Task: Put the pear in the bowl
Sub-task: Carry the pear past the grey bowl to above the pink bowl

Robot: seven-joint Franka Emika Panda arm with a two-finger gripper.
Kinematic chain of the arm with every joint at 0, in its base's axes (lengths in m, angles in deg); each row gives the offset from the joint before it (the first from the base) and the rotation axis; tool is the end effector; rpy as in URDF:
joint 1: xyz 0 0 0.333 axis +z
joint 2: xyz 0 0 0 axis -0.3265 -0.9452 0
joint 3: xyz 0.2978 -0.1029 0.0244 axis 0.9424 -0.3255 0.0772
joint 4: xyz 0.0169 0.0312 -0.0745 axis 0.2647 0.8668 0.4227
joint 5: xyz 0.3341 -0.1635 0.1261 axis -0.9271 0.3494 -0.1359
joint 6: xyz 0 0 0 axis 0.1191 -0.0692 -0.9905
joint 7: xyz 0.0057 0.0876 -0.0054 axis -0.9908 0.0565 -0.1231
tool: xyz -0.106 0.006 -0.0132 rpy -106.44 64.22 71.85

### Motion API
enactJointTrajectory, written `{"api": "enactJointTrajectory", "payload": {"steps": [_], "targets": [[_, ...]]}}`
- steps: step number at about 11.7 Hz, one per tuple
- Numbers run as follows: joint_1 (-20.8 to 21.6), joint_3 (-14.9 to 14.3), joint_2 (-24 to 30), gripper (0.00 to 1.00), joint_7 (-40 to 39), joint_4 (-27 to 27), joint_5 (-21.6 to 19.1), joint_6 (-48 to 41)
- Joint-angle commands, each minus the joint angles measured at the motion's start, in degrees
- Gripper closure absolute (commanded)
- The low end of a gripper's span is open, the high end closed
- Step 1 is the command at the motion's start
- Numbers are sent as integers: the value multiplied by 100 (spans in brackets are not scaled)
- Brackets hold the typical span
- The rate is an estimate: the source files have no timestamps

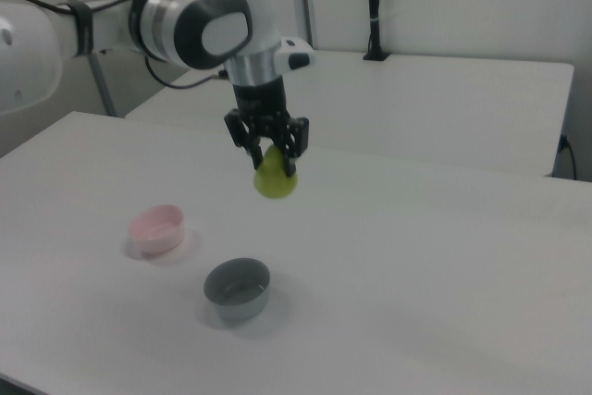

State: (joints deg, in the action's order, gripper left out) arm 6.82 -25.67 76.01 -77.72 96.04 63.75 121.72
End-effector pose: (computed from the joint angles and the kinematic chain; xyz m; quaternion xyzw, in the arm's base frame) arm 0.6039 -0.1375 0.5299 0.9993 0.0297 0.0211 0.0090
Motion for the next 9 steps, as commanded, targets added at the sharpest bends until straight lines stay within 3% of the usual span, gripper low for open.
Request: {"api": "enactJointTrajectory", "payload": {"steps": [1,4,9], "targets": [[44,120,182,100,173,-458,-311,-882],[667,120,490,100,243,-389,-452,-1200],[1565,103,587,100,1227,-135,-584,-1086]]}}
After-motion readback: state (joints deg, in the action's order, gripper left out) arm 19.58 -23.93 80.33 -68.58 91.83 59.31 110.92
